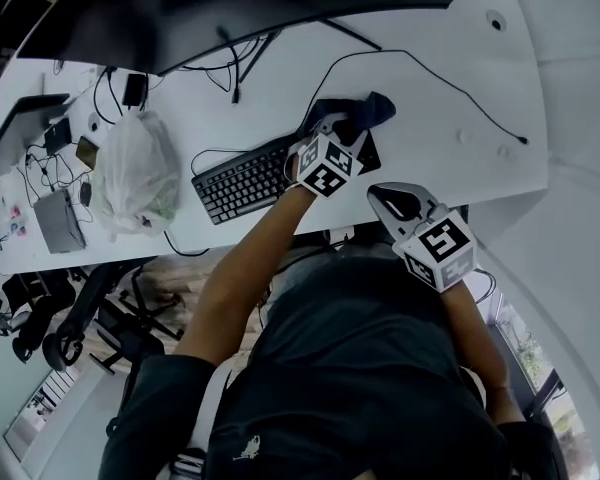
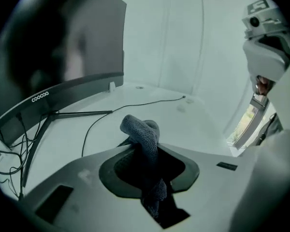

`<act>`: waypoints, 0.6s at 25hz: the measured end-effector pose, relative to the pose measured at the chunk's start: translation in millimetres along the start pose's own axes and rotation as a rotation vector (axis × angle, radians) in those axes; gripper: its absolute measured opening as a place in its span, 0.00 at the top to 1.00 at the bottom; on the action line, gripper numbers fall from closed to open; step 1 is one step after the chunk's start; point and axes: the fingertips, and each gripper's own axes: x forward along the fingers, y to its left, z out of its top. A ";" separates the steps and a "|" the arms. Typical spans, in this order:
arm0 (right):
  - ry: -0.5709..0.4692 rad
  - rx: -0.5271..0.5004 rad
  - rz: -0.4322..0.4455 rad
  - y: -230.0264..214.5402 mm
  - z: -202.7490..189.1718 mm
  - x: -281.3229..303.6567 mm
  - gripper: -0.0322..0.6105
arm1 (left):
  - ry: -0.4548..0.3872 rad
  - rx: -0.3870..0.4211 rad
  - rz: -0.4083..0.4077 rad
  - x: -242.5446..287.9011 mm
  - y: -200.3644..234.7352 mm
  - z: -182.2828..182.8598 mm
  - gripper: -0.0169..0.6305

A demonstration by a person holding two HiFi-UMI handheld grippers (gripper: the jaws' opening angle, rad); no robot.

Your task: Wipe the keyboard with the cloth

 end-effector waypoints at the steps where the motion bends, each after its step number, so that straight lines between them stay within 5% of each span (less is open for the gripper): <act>1: -0.002 0.005 -0.006 -2.9 -1.3 -1.8 0.94 | -0.002 0.007 -0.012 -1.7 -12.5 -6.4 0.86; 8: -0.025 0.027 -0.015 -16.4 3.1 -8.5 0.94 | 0.074 0.023 -0.207 -34.1 -128.0 -55.2 0.86; 13: -0.013 0.005 0.005 -9.8 8.4 -3.4 0.94 | 0.005 0.019 -0.047 -32.4 -69.8 -30.0 0.86; 15: -0.005 0.002 0.001 -8.6 6.3 -1.2 0.94 | 0.031 -0.032 -0.089 -21.8 -59.5 -35.2 0.86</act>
